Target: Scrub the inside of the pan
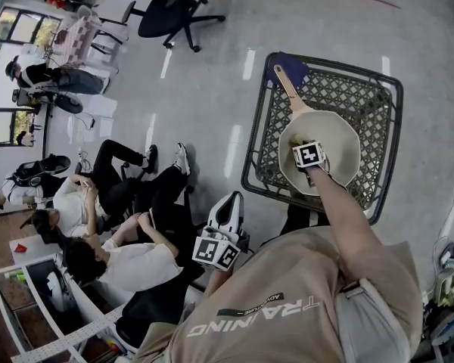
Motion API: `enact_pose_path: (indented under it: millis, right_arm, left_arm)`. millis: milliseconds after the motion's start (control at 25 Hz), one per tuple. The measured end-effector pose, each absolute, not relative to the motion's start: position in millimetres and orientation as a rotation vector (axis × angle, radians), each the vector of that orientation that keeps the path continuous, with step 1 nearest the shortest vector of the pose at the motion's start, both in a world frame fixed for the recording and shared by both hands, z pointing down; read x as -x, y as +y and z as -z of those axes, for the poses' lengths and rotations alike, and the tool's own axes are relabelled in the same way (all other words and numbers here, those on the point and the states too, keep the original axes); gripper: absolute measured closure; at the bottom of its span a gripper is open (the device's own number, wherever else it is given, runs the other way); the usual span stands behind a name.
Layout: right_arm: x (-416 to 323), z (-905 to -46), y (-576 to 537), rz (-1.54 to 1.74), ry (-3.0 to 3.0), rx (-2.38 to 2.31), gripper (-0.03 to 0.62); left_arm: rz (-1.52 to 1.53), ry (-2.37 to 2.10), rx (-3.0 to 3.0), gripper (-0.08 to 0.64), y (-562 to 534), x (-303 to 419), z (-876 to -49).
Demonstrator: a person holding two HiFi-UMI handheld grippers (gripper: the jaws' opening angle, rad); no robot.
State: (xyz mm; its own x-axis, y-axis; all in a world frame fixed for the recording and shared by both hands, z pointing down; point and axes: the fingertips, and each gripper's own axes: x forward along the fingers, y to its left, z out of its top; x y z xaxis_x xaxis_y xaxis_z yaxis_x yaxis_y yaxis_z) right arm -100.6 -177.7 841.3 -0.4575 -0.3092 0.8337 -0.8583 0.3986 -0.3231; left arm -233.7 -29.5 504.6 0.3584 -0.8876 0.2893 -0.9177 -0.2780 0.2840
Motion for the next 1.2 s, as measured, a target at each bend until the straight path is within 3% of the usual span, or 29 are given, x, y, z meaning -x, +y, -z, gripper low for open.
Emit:
enact_pose_path:
  millis: [1200]
  right_arm:
    - [-35.5, -849.4, -186.0, -1.011, -1.678, -1.206, 0.499]
  left_arm:
    - [-0.091, -1.511, -2.282, 0.543, -47.9, 193.2, -508.2]
